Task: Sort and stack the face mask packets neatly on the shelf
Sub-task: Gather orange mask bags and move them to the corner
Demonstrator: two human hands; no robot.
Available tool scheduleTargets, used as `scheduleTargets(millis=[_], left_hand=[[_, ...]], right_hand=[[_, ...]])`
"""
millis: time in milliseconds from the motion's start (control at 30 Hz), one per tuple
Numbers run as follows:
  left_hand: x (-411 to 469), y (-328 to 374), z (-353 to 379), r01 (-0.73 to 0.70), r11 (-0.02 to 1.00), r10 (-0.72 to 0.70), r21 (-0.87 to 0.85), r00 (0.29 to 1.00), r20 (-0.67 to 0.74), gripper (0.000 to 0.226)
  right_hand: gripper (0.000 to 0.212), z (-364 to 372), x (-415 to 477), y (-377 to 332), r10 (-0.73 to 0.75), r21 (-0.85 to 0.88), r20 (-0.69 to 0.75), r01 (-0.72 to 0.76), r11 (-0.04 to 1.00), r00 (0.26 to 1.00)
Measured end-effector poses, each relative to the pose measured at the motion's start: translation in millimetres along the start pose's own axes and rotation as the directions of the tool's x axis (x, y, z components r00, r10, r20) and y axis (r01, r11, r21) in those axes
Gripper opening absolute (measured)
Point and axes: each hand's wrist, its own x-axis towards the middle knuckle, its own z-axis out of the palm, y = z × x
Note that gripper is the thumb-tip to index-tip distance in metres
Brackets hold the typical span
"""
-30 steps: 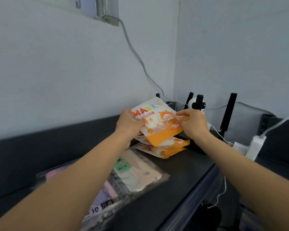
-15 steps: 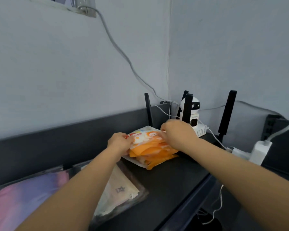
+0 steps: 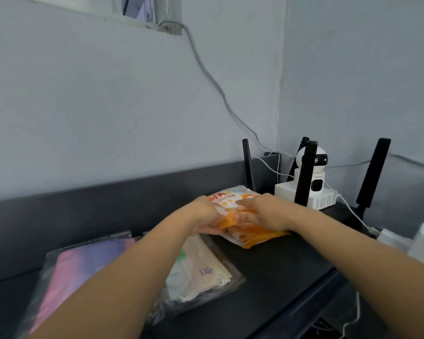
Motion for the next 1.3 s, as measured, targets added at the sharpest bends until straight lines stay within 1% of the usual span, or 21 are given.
scheduleTargets(millis=[67,133,200,267,333,400,467,567,633,700,733,833,900,933,1000,1067,1133,1200,1300], left_hand=[[-1,0,1,0.021,0.997,-0.020,-0.074,1.000,0.021,0.045],[-3,0,2,0.045,0.988,-0.041,-0.149,0.999,0.032,0.049],[-6,-1,5,0.067,0.982,-0.062,-0.176,0.997,0.035,0.053],[-8,-2,8,0.063,0.981,-0.061,-0.184,0.998,0.018,0.055],[-11,-2,8,0.037,0.983,-0.038,-0.179,0.999,0.001,0.053],[-13,-3,7,0.005,0.981,-0.008,-0.192,1.000,-0.015,0.046],[-15,-5,5,-0.020,0.980,0.013,-0.199,0.999,-0.035,0.041],[-20,-7,4,-0.019,0.983,0.009,-0.181,0.998,-0.057,0.041],[-24,-9,5,-0.009,0.985,-0.002,-0.173,0.998,-0.061,0.041],[-26,-11,6,-0.015,0.987,0.002,-0.159,0.996,-0.085,0.041],[-26,-12,7,-0.026,0.986,0.008,-0.166,0.994,-0.105,0.042],[-26,-12,4,-0.055,0.971,0.010,-0.233,0.982,-0.188,0.040],[-27,-10,3,-0.085,0.954,0.014,-0.287,0.971,-0.239,0.036],[-27,-9,3,-0.104,0.950,0.027,-0.293,0.967,-0.255,0.038],[-27,-9,6,-0.092,0.946,0.016,-0.309,0.971,-0.241,0.044],[-32,-8,13,-0.047,0.945,0.001,-0.323,0.990,-0.141,0.046],[-35,-7,21,-0.053,0.956,0.038,-0.288,0.998,-0.059,0.041],[-35,-7,26,-0.088,0.965,0.079,-0.245,0.996,-0.046,0.036],[-31,-9,25,-0.073,0.987,0.070,-0.143,0.997,-0.029,0.028]], right_hand=[[0.067,-1,1,3,0.007,-0.015,0.001,-0.007,1.000,1.000],[0.071,0,0,4,-0.008,-0.038,0.042,0.010,0.999,0.999],[0.075,1,-2,3,-0.037,-0.027,0.070,0.039,0.999,0.997],[0.071,1,-2,3,-0.072,-0.014,0.052,0.073,0.997,0.996],[0.064,-1,-1,2,-0.097,-0.010,-0.006,0.097,0.995,0.995],[0.063,-3,-1,1,-0.105,0.000,-0.046,0.105,0.994,0.993],[0.063,-3,-2,1,-0.117,-0.036,-0.055,0.115,0.993,0.992],[0.057,0,-2,-3,-0.126,-0.096,-0.068,0.119,0.988,0.990],[0.053,3,-3,-7,-0.142,-0.212,-0.114,0.116,0.971,0.983],[0.054,3,-4,-10,-0.170,-0.342,-0.183,0.099,0.935,0.968],[0.055,2,-6,-11,-0.181,-0.373,-0.229,0.086,0.924,0.957],[0.059,-11,-11,-8,-0.155,-0.395,-0.359,0.001,0.919,0.921],[0.062,-20,-15,-7,-0.108,-0.398,-0.411,-0.072,0.915,0.905],[0.062,-24,-17,-8,-0.084,-0.391,-0.424,-0.099,0.915,0.902],[0.060,-28,-19,-10,-0.053,-0.376,-0.427,-0.124,0.918,0.903],[0.057,-24,-20,-13,-0.059,-0.377,-0.395,-0.103,0.921,0.917],[0.051,-15,-20,-14,-0.087,-0.393,-0.353,-0.063,0.917,0.932],[0.049,-8,-18,-13,-0.100,-0.404,-0.333,-0.046,0.914,0.937],[0.051,-5,-14,-9,-0.122,-0.408,-0.330,-0.025,0.913,0.936]])
